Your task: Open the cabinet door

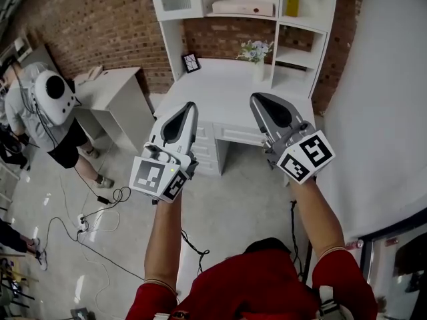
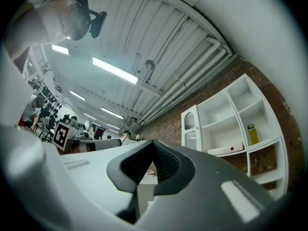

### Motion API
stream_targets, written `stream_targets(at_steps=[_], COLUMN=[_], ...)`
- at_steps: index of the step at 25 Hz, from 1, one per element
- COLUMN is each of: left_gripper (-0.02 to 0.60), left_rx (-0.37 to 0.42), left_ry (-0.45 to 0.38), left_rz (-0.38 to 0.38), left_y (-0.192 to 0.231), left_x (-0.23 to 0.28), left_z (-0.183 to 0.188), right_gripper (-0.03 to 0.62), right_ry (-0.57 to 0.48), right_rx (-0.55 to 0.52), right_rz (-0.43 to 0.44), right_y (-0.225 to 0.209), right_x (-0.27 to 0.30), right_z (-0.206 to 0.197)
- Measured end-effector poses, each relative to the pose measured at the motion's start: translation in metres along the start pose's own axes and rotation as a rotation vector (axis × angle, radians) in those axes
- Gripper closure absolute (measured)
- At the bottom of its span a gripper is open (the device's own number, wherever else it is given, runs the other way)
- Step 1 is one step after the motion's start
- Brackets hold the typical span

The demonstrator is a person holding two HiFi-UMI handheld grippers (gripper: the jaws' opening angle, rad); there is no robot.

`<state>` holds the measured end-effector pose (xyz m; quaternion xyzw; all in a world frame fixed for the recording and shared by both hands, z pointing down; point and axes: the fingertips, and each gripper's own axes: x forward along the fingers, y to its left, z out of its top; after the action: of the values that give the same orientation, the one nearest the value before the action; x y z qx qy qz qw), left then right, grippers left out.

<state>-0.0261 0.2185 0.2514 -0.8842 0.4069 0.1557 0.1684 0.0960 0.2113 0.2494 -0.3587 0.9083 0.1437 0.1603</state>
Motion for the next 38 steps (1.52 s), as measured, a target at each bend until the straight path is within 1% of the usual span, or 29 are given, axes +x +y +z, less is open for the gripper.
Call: stream_targets(at_steps=[3, 7, 10, 13, 17, 24, 31, 35, 38], left_gripper=[0.575, 0.575, 0.575, 0.575, 0.575, 0.575, 0.575, 0.575, 0.575], left_rx=[-0.010, -0.015, -0.017, -0.019, -0.020, 0.007, 0.029, 0.027, 0.015], left_ry=[-0.011, -0.022, -0.027, -0.023, -0.010, 0.004, -0.018, -0.020, -0.010], left_rz=[0.002, -0.003, -0.004, -0.002, 0.002, 0.010, 0.026, 0.042, 0.049], left_y=[0.011, 0.028, 0.042, 0.057, 0.089, 0.164, 0.244, 0.279, 0.302], left_x=[-0.002, 0.006, 0.019, 0.038, 0.078, 0.177, 0.275, 0.318, 0.341], left_z=[0.000, -0.004, -0.011, -0.024, -0.049, -0.093, -0.131, -0.149, -0.161], right_gripper=[0.582, 0.582, 0.582, 0.582, 0.582, 0.582, 0.582, 0.582, 0.582], right_ry=[0.010, 0.006, -0.003, -0.019, -0.037, -0.053, -0.059, -0.047, -0.042], right_rx=[-0.014, -0.034, -0.046, -0.049, -0.047, -0.046, -0.063, -0.067, -0.065], right_rz=[0.008, 0.016, 0.025, 0.030, 0.040, 0.064, 0.103, 0.120, 0.125], right_y=[0.005, -0.001, -0.014, -0.036, -0.078, -0.177, -0.272, -0.315, -0.336], right_x=[0.009, 0.025, 0.040, 0.056, 0.086, 0.161, 0.245, 0.281, 0.304], right_z=[-0.007, -0.014, -0.019, -0.026, -0.046, -0.080, -0.109, -0.125, -0.134])
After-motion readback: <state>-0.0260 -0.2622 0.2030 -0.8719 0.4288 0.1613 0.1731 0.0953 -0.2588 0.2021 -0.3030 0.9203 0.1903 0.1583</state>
